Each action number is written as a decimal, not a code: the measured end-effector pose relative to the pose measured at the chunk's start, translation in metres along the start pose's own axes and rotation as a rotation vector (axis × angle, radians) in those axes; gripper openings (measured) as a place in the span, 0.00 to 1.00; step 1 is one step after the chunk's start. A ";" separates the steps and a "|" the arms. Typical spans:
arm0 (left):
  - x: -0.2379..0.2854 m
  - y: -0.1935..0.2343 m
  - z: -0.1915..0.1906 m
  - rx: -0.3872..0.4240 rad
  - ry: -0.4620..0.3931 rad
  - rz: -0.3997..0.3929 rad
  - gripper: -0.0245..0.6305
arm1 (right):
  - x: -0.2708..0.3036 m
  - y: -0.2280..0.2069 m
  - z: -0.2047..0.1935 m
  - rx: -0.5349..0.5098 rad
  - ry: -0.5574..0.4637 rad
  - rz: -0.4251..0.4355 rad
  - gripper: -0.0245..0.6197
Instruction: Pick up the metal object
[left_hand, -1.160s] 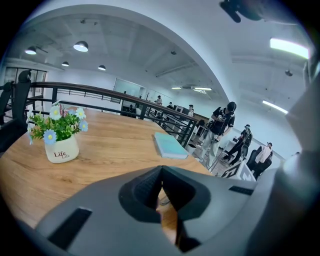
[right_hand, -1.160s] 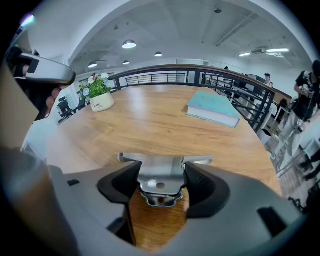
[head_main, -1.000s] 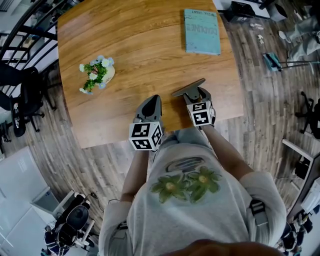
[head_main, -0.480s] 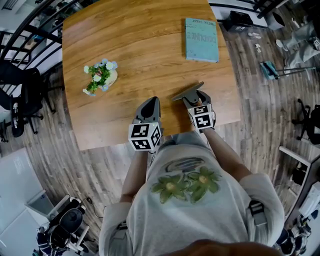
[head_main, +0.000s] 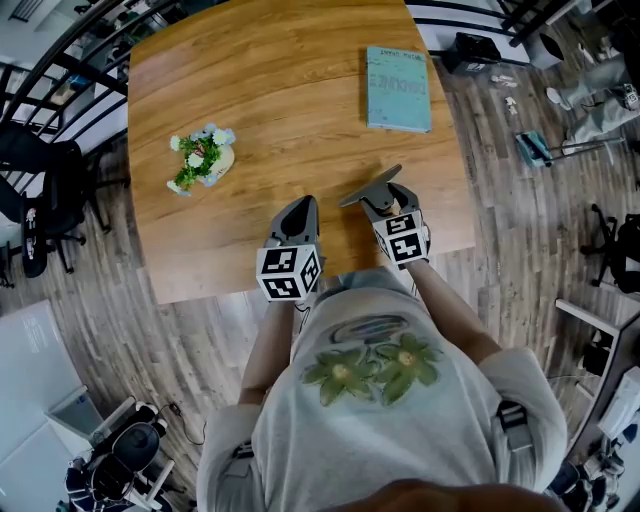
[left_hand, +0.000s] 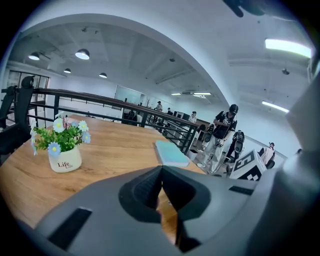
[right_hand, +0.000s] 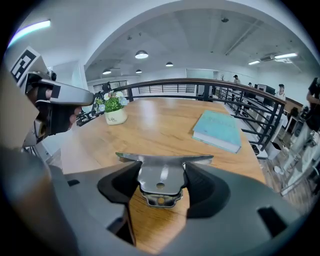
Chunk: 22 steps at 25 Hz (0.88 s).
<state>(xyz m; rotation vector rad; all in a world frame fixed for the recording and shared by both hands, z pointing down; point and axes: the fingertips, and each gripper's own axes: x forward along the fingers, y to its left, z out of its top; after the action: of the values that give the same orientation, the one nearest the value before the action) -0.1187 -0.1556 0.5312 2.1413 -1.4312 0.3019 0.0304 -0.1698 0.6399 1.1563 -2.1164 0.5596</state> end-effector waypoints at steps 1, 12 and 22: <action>0.000 0.000 0.001 0.001 -0.002 0.001 0.06 | -0.002 0.000 0.002 -0.002 -0.002 0.003 0.49; -0.002 -0.005 -0.003 -0.004 -0.002 0.005 0.06 | -0.023 -0.005 0.032 -0.013 -0.083 0.023 0.49; -0.007 -0.003 0.004 -0.005 -0.021 0.018 0.06 | -0.045 0.000 0.063 -0.041 -0.159 0.040 0.49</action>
<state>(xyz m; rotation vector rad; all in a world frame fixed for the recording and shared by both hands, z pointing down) -0.1194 -0.1522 0.5236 2.1349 -1.4622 0.2834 0.0269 -0.1836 0.5642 1.1718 -2.2792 0.4531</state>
